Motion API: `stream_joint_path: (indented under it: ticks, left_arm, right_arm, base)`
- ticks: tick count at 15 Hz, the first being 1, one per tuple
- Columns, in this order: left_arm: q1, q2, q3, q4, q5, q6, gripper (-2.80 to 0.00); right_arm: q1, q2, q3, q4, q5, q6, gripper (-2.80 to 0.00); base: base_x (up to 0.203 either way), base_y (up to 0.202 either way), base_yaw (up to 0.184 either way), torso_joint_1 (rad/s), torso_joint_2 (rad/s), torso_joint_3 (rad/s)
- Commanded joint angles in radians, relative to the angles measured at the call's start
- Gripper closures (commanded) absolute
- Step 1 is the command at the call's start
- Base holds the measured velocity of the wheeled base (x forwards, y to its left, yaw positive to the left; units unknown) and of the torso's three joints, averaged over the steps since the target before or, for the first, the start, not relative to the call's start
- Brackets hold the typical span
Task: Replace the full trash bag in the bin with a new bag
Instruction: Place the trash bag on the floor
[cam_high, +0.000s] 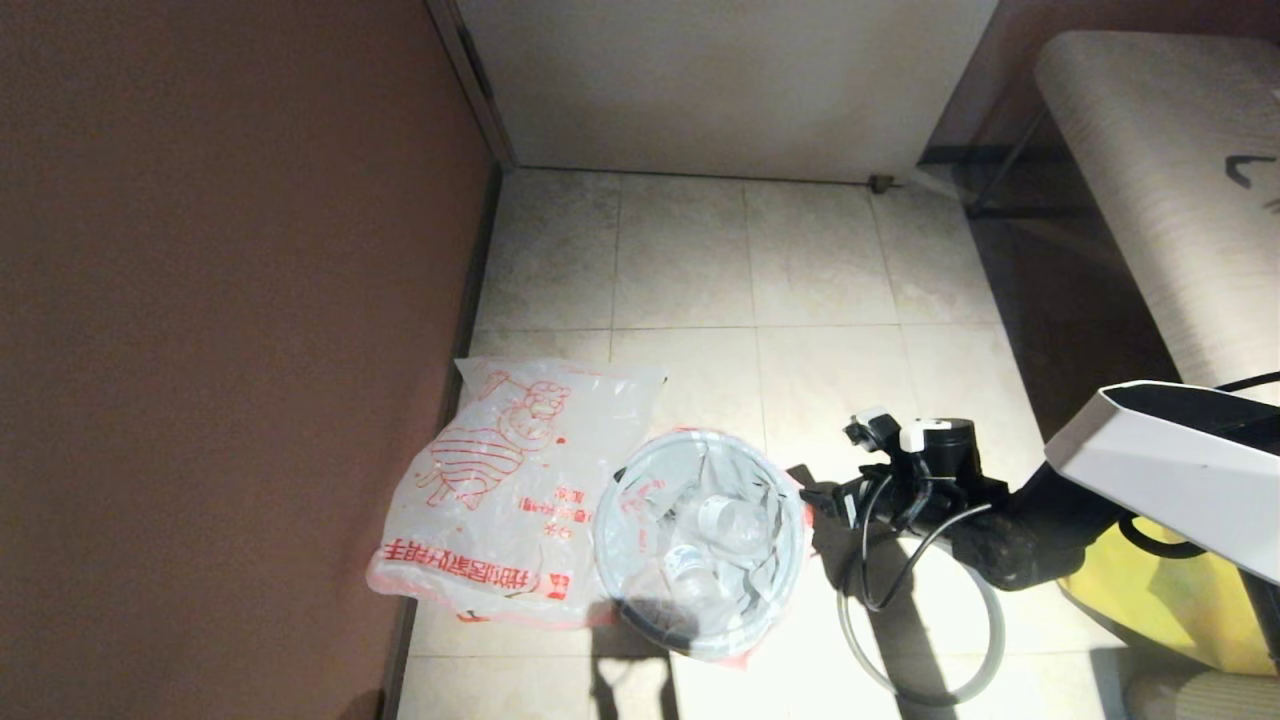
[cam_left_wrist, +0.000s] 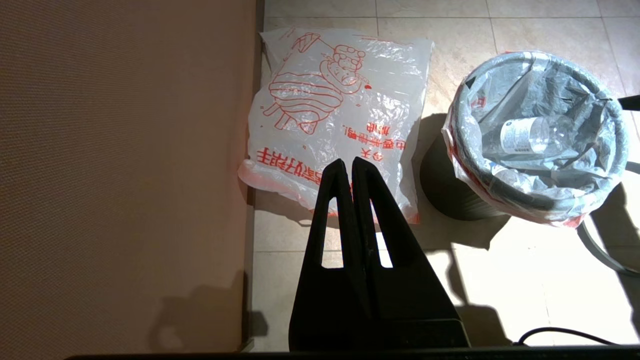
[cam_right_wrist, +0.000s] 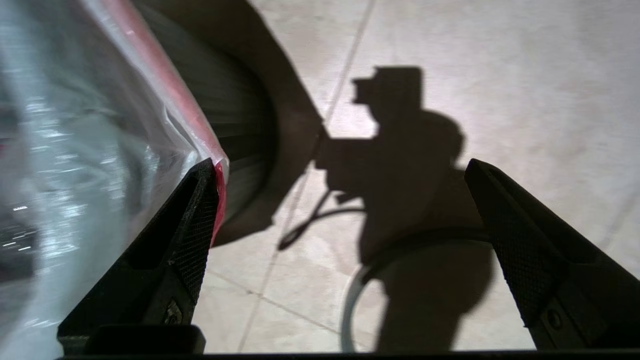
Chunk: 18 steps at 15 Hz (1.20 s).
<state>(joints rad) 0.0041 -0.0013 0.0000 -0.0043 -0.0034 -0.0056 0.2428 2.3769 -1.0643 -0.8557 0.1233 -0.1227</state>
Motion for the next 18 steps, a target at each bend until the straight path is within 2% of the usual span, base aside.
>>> stream_joint_path:
  ticks: [1,3,7,14,18]
  left_arm:
    - [0.001,0.0,0.0,0.0,0.0,-0.001,0.0]
    - [0.001,0.0,0.0,0.0,0.0,-0.001,0.0]
    - [0.001,0.0,0.0,0.0,0.0,-0.001,0.0]
    - [0.001,0.0,0.0,0.0,0.0,-0.001,0.0]
    - [0.001,0.0,0.0,0.0,0.0,-0.001,0.0]
  right_arm:
    - [-0.015,0.023,-0.027,-0.019,-0.088,-0.041,-2.8]
    - [-0.049,0.035,-0.035,-0.076,-0.114,-0.061,-2.8]
    - [-0.076,0.021,-0.033,-0.08,-0.123,-0.061,-2.8]
    - [-0.075,0.018,-0.011,-0.076,-0.119,-0.03,-2.8]
    - [-0.059,-0.024,0.058,-0.064,-0.097,-0.009,-2.8]
  base:
    - [0.0,0.0,0.0,0.0,0.0,0.0]
    - [0.0,0.0,0.0,0.0,0.0,0.0]
    - [0.0,0.0,0.0,0.0,0.0,0.0]
    - [0.0,0.0,0.0,0.0,0.0,0.0]
    - [0.0,0.0,0.0,0.0,0.0,0.0]
